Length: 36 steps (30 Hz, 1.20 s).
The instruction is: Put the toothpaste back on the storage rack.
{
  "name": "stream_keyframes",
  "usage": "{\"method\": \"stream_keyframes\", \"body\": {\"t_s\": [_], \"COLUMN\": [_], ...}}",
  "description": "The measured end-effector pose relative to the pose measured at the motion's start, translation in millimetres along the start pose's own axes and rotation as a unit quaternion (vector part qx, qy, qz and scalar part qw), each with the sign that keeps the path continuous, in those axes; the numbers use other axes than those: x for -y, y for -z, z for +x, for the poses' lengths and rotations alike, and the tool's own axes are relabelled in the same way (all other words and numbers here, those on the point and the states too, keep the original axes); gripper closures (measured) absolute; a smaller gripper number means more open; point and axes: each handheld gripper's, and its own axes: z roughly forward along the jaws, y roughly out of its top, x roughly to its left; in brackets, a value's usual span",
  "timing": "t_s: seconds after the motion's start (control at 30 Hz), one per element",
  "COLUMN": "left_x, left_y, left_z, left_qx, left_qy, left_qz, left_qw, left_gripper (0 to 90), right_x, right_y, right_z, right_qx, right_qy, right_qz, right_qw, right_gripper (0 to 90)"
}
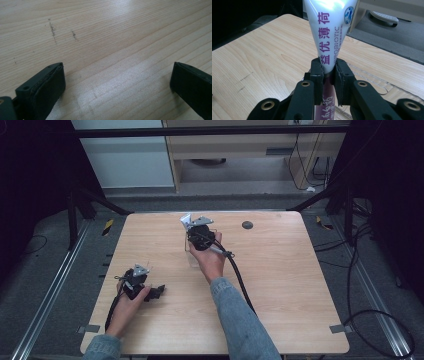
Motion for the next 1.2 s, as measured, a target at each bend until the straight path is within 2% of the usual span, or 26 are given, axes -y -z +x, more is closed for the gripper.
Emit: {"method": "stream_keyframes", "body": {"t_s": [1.2], "left_x": [-0.1], "left_y": [-0.1], "left_z": [0.0], "left_qx": [0.000], "left_qy": [0.000], "left_qz": [0.000], "left_qw": [1.0000], "left_gripper": [0.0], "right_x": [0.5], "right_y": [0.8], "right_z": [-1.1], "right_qx": [-0.013], "right_qy": [-0.007], "right_qz": [0.003], "right_qw": [0.9999], "right_gripper": [77.3]}}
